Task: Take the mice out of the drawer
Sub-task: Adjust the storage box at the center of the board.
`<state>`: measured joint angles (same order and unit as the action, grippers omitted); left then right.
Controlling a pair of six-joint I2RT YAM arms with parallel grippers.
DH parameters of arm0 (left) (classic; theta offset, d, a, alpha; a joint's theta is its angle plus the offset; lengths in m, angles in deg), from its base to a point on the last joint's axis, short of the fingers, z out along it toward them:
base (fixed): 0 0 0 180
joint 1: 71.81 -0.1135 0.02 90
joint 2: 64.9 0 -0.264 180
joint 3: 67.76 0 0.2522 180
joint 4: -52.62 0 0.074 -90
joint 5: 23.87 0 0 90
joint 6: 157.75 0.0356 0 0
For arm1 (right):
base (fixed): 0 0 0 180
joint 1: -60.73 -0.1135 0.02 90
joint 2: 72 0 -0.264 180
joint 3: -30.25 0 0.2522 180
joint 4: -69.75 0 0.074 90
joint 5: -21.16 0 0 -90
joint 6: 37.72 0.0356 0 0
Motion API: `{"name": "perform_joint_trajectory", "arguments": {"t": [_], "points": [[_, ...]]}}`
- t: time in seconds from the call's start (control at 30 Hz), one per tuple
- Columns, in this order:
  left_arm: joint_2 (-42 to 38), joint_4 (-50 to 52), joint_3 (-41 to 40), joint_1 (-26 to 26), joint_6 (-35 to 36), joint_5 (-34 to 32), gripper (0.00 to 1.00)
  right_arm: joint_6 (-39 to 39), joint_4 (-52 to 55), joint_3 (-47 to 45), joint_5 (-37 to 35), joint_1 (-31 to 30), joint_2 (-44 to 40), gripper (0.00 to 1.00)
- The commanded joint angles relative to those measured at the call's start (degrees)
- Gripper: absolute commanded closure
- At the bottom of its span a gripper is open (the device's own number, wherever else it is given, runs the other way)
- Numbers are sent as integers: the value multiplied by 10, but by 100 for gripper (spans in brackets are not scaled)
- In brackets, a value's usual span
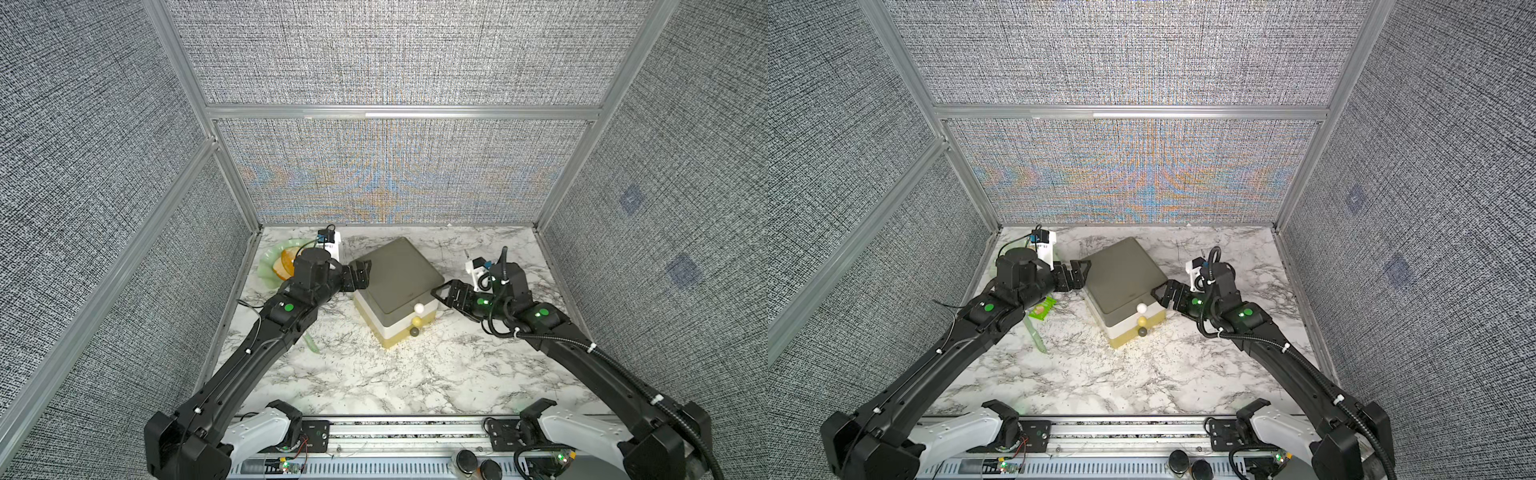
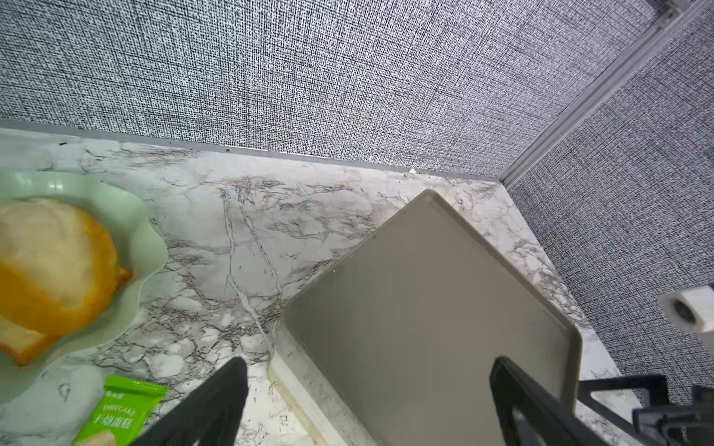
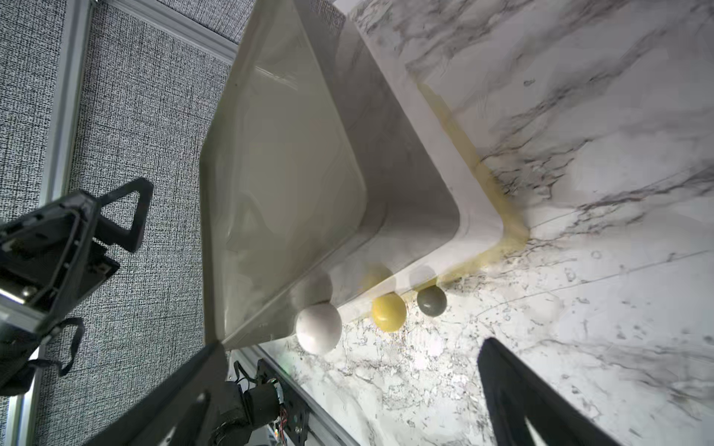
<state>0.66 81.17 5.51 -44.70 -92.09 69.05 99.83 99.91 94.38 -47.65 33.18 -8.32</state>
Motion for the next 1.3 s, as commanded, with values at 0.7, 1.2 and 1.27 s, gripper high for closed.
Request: {"name": "perform_joint_trajectory", "arguments": {"t": [0.7,1.2,1.27], "points": [[-39,37,3,-23,17,14,0,24,-218,189,96,-34,254,1],[-14,-30,0,-6,-38,131,1,-25,-174,108,127,33,172,1],[0,-44,1,0,-43,138,1,4,-218,62,135,44,158,1]]}}
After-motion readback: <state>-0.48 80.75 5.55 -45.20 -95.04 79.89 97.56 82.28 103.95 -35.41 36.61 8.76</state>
